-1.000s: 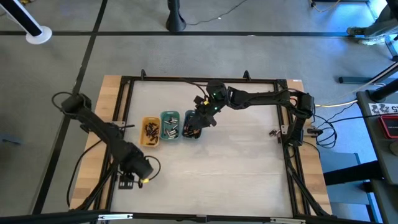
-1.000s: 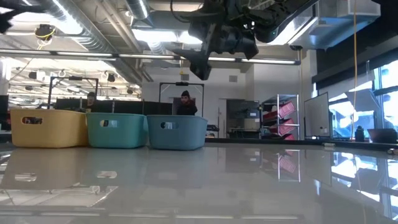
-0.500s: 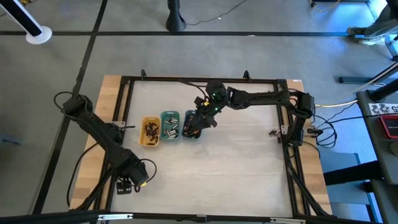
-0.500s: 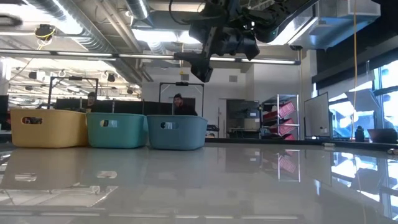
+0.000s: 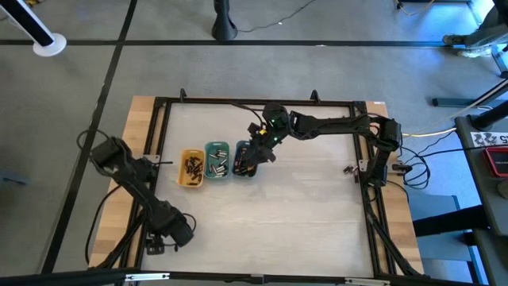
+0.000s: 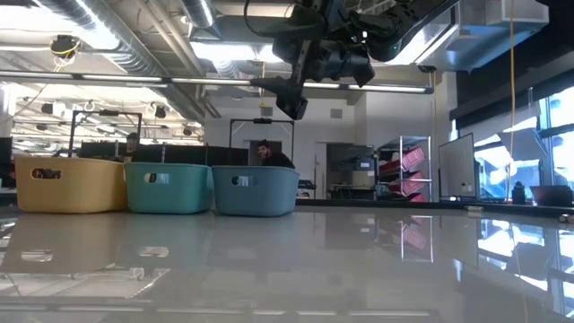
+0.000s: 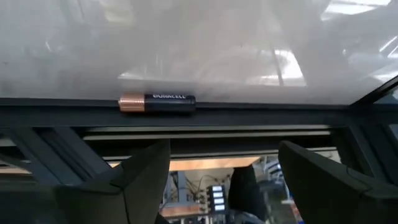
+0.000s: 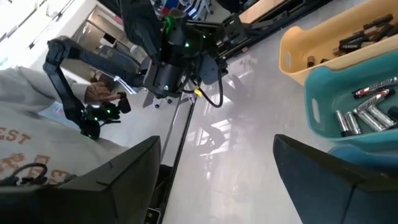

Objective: Sort batteries
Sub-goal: Put the small black battery into the yellow bin

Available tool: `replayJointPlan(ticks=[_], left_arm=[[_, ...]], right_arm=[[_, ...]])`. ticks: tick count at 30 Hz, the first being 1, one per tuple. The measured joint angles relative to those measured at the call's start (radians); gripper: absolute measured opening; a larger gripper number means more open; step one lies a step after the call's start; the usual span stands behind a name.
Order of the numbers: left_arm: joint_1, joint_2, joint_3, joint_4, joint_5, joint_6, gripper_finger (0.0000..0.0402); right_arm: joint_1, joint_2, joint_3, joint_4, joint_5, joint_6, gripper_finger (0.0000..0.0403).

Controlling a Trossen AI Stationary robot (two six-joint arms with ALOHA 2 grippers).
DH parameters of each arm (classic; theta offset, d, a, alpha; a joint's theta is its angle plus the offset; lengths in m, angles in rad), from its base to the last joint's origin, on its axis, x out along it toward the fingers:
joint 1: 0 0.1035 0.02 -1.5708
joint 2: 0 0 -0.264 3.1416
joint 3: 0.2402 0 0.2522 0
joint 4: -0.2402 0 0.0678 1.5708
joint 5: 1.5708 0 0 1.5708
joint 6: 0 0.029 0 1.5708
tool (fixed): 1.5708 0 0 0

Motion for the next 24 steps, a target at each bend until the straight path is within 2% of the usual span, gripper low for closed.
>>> replayJointPlan(ticks=[8,13,16,20,24], left_arm=[[-0.005,0.007,0.000,0.008,0.024,0.008,0.0288],[-0.011,0.015,-0.022,0.142,0.026,-0.084,0.0288],[-0.018,0.048,-0.021,0.201,0.017,-0.077,0.0288],[-0.022,0.108,-0.023,0.116,0.001,-0.048,0.0288],[-0.018,0.113,-0.021,0.096,0.002,0.020,0.0288]], right_arm=[[0.000,0.000,0.000,-0.034,-0.002,0.073,0.0312],[-0.006,0.000,0.000,-0.114,-0.010,0.107,0.0312],[-0.007,0.000,0.000,-0.138,-0.010,0.130,0.0312],[-0.007,0.000,0.000,-0.141,-0.013,0.149,0.0312],[-0.007,0.000,0.000,-0.142,-0.036,0.156,0.0312]])
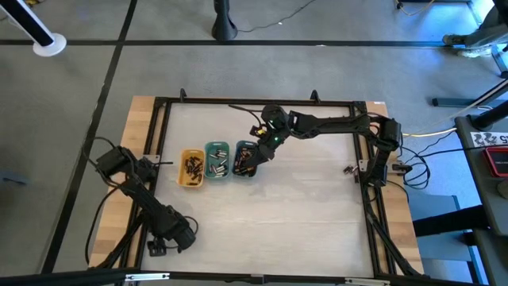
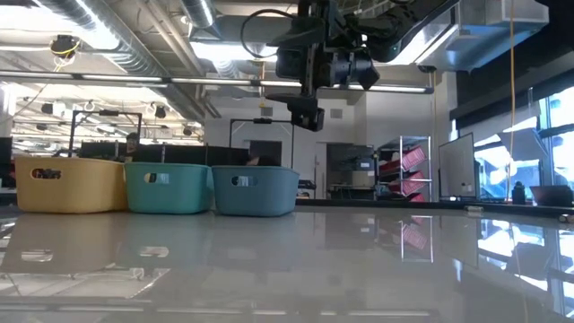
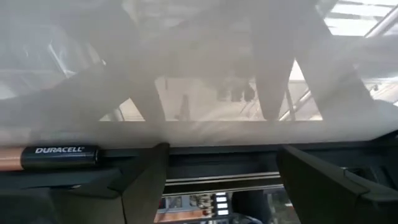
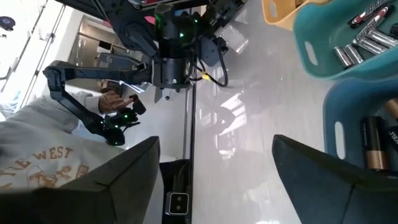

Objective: Sort batteries
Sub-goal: Put the small black battery into the yellow bin

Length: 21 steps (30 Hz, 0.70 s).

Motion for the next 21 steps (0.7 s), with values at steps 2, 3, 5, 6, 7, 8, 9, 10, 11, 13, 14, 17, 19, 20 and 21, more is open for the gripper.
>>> replayJointPlan(ticks=[2,3,5,6,7,8,9,10,11,13,14,17,19,20,21], left_arm=[[0.004,-0.003,0.003,-0.008,-0.006,0.027,0.0288],[0.006,-0.003,0.011,-0.017,-0.014,0.042,0.0288],[0.021,-0.003,0.042,-0.027,-0.016,0.059,0.0288],[0.030,-0.003,0.061,-0.027,-0.020,0.060,0.0288],[0.039,-0.003,0.085,-0.027,-0.028,0.066,0.0288],[0.048,-0.003,0.108,-0.027,-0.041,0.079,0.0288],[0.058,-0.003,0.133,-0.029,-0.064,0.093,0.0288],[0.067,-0.003,0.153,-0.035,-0.094,0.115,0.0288],[0.074,-0.003,0.169,-0.057,-0.127,0.143,0.0288],[0.084,-0.004,0.183,-0.136,-0.195,0.215,0.0288],[0.086,-0.004,0.181,-0.177,-0.231,0.258,0.0288],[0.096,-0.004,0.136,-0.251,-0.300,0.334,0.0288],[0.104,-0.004,0.093,-0.236,-0.303,0.348,0.0288],[0.106,-0.004,0.070,-0.217,-0.303,0.355,0.0288],[0.109,-0.004,0.048,-0.215,-0.304,0.354,0.0288]], right_arm=[[0.000,0.000,0.000,-0.001,-0.001,-0.002,0.0312],[0.000,0.000,0.000,-0.001,-0.006,-0.007,0.0312],[0.000,0.000,0.000,-0.007,-0.028,-0.026,0.0312],[0.001,0.000,0.000,-0.015,-0.032,-0.031,0.0312],[0.001,0.000,0.000,-0.022,-0.036,-0.032,0.0312],[0.002,0.000,0.000,-0.025,-0.038,-0.032,0.0312],[0.002,0.000,0.000,-0.024,-0.044,-0.033,0.0312],[0.002,0.000,0.000,-0.023,-0.044,-0.036,0.0312],[0.002,0.000,0.000,-0.022,-0.044,-0.040,0.0312],[0.002,0.000,0.000,-0.023,-0.024,-0.041,0.0312],[0.002,-0.002,0.000,-0.024,-0.006,-0.030,0.0312],[0.024,-0.012,0.000,-0.020,0.092,-0.019,0.0312],[0.047,-0.020,0.000,-0.018,0.131,0.008,0.0312],[0.059,-0.021,0.001,-0.010,0.134,0.016,0.0312],[0.072,-0.023,0.001,-0.013,0.135,0.022,0.0312]])
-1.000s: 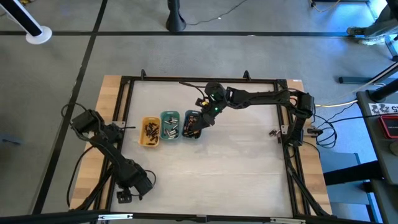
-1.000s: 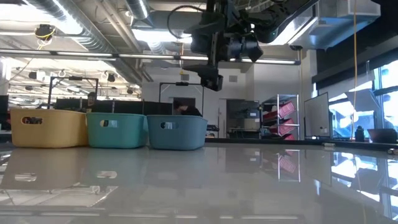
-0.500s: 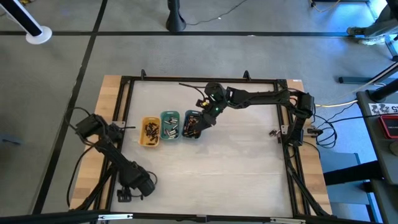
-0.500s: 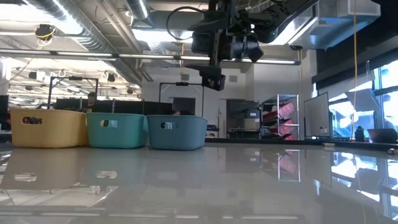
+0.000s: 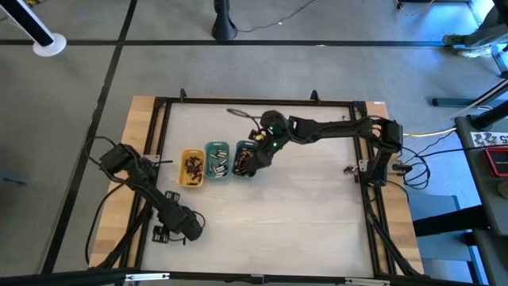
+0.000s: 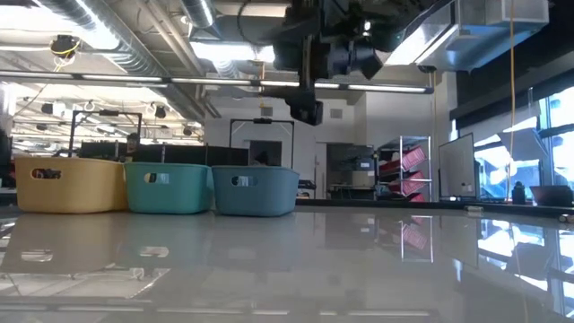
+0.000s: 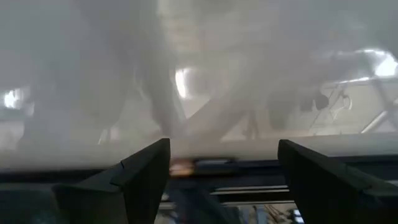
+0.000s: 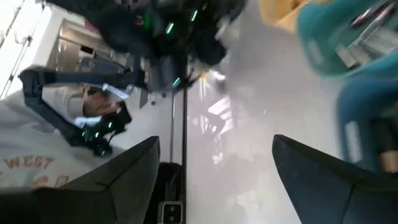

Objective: Sort batteries
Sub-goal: Put the small black battery into the yellow bin

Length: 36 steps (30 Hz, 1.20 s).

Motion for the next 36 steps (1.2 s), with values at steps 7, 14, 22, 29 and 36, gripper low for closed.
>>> replayJointPlan(ticks=[7,14,22,29,36], left_arm=[[0.024,-0.001,-0.096,0.025,0.014,-0.046,0.0288],[0.025,0.001,-0.103,0.029,0.026,-0.034,0.0288],[0.021,0.003,-0.144,0.039,0.093,-0.009,0.0288],[0.014,0.001,-0.178,0.074,0.143,0.000,0.0288],[0.008,0.000,-0.181,0.087,0.140,-0.018,0.0286]], right_arm=[[0.090,-0.004,0.000,-0.009,0.066,0.033,0.0312],[0.147,-0.004,0.000,-0.009,0.095,0.053,0.0312],[0.200,-0.005,0.000,-0.008,0.102,0.064,0.0312],[0.241,-0.006,0.000,-0.009,0.102,0.071,0.0312],[0.284,-0.032,-0.002,-0.013,0.109,0.070,0.0312]])
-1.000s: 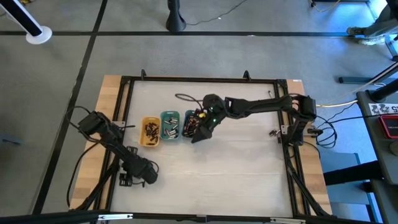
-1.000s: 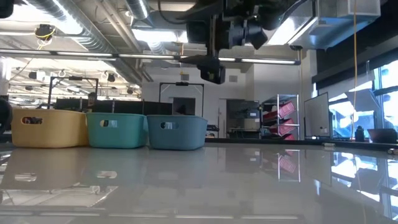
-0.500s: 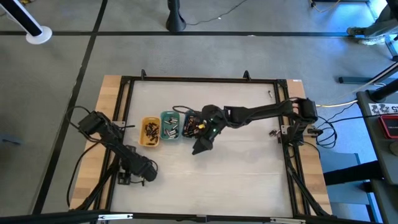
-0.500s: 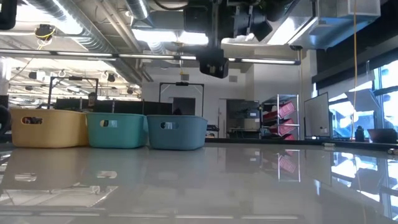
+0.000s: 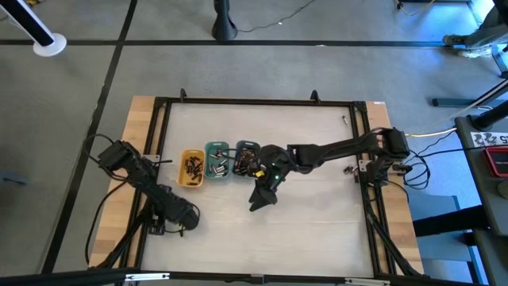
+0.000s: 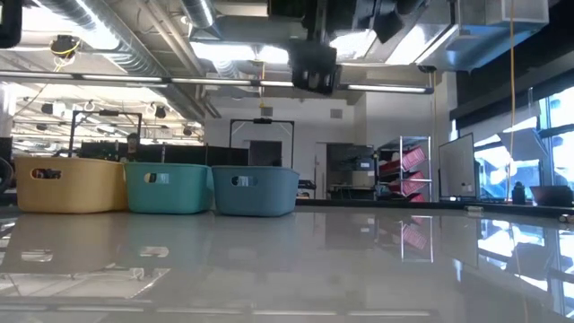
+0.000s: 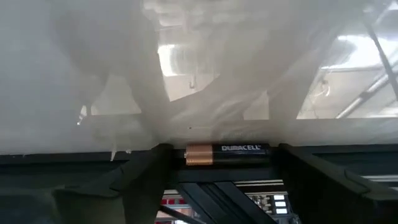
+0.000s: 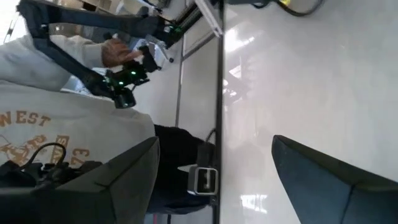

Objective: Sort batteries
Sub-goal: Put the small black battery into the yellow bin

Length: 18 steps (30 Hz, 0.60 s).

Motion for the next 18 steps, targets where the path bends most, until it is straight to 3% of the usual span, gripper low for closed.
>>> replayJointPlan(ticks=[3,8,12,18], left_arm=[[-0.017,0.000,0.000,0.012,-0.008,-0.061,0.0270],[-0.040,-0.004,0.003,0.027,-0.023,-0.150,0.0223],[-0.047,-0.003,0.020,0.011,-0.043,-0.135,0.0178],[-0.031,-0.053,0.080,0.001,-0.093,-0.201,0.0177]], right_arm=[[0.027,-0.035,0.000,-0.006,0.043,-0.001,0.0312],[0.108,-0.096,0.000,-0.023,0.250,0.001,0.0312],[0.197,-0.140,0.000,-0.024,0.378,0.045,0.0312],[0.369,-0.194,0.000,-0.083,0.545,0.039,0.0312]])
